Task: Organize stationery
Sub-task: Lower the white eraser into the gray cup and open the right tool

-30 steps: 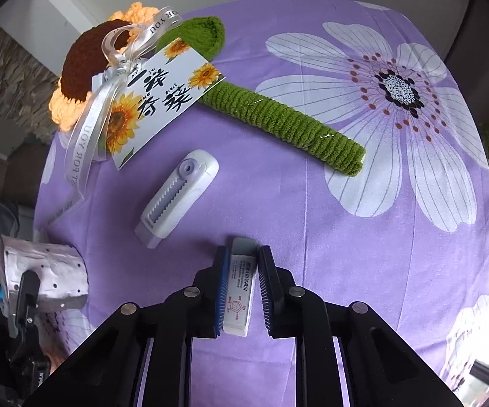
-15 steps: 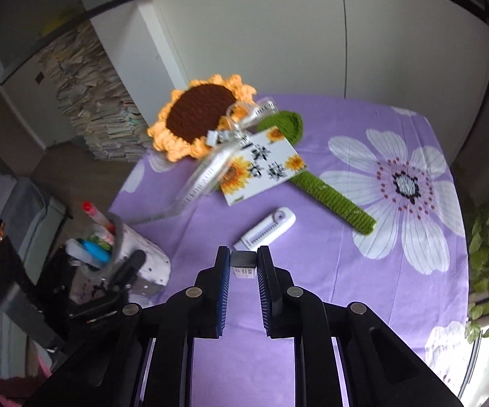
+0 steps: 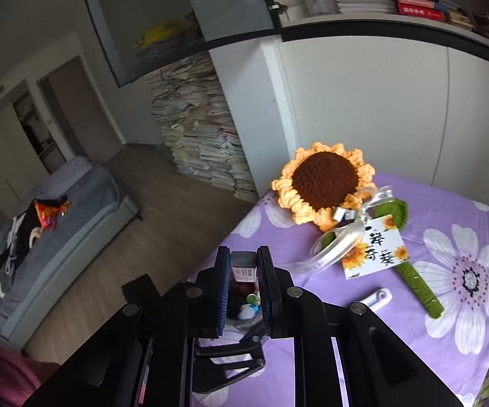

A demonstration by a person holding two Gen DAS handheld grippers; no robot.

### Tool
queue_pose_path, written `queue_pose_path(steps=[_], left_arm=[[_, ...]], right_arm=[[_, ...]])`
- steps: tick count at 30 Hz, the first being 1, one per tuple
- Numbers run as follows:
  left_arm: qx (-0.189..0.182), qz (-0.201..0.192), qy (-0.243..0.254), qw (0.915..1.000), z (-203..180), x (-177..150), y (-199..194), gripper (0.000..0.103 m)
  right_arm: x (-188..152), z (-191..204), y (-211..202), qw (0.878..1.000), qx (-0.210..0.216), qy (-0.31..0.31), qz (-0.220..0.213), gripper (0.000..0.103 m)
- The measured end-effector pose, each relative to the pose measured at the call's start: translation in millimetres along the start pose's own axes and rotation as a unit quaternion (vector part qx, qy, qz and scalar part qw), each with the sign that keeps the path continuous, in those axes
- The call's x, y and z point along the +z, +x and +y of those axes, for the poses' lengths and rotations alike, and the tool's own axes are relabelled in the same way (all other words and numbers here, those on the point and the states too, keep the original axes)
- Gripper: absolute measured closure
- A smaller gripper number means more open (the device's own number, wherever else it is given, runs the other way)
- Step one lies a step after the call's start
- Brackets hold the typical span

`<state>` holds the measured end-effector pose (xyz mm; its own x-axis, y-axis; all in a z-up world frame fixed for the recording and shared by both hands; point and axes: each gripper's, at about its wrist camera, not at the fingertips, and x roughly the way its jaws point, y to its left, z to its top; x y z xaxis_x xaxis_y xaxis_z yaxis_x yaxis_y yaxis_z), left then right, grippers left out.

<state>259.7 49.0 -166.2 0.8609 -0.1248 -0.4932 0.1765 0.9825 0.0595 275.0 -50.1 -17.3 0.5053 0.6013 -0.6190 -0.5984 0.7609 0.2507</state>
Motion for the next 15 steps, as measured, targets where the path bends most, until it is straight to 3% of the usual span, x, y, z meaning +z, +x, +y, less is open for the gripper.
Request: queue_pose_path(steps=[15], left_arm=[[-0.003, -0.006, 0.009, 0.9999, -1.0, -1.3, -2.9, 0.033]], right_arm=[[-3.9, -2.3, 64.5, 0.996, 0.026, -0.021, 0.083, 0.086]])
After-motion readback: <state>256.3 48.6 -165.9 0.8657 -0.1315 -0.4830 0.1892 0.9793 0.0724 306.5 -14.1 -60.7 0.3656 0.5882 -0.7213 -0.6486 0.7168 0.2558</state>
